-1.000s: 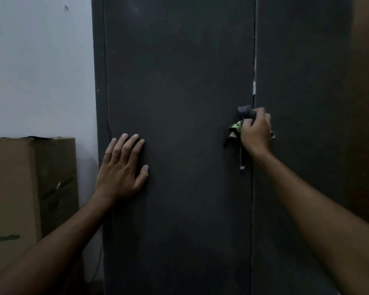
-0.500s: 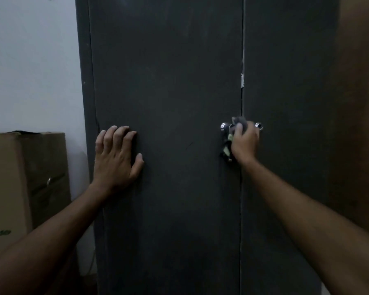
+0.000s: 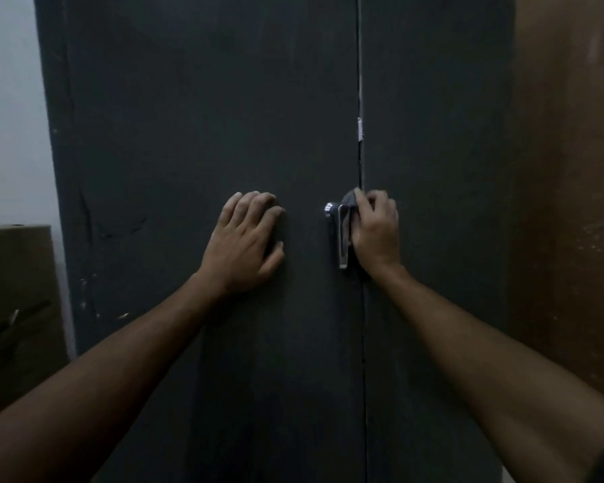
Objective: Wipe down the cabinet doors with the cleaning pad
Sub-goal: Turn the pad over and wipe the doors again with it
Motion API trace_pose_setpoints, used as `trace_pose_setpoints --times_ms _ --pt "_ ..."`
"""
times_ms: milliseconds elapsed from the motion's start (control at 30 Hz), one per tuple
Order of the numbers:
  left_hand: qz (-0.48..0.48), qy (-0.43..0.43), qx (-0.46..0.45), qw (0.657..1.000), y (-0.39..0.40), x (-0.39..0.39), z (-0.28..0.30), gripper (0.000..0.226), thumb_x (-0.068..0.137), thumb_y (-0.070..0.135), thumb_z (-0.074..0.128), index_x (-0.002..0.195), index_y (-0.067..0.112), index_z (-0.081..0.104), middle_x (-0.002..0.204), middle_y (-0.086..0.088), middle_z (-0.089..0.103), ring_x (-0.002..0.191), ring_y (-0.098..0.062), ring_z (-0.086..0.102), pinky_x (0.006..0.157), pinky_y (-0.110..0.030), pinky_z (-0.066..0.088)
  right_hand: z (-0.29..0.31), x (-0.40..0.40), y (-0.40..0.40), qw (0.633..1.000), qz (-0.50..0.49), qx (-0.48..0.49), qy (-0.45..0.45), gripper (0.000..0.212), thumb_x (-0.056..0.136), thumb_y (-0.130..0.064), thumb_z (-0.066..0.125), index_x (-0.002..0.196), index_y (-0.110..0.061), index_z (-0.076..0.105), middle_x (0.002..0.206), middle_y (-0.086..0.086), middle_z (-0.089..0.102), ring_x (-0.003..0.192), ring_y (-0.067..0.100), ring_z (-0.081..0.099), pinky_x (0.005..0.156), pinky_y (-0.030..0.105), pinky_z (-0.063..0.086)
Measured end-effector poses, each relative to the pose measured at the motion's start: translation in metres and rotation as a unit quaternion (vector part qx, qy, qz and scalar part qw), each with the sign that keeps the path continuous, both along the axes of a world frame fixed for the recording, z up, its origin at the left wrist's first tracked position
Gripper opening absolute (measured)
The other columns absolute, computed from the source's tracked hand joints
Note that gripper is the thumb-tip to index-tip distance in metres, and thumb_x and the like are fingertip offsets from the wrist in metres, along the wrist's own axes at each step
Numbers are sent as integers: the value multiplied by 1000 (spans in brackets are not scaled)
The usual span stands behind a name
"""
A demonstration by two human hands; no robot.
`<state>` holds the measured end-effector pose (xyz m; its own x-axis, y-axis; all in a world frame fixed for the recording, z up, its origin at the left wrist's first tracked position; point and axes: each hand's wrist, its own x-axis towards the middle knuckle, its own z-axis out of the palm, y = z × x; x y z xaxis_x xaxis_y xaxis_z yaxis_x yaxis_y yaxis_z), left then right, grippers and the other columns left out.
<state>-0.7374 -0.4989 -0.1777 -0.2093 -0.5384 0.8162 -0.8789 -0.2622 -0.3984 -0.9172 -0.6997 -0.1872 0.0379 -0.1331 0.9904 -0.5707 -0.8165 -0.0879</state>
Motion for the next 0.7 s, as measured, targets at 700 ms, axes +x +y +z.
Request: trace_pose_setpoints --times_ms 700 --pt "-187 77 -57 978 53 6 3 39 95 24 48 128 9 63 132 -10 60 127 -24 50 106 -40 38 -29 86 106 983 164 -47 62 38 99 -19 60 135 -6 61 113 15 56 98 27 53 83 45 49"
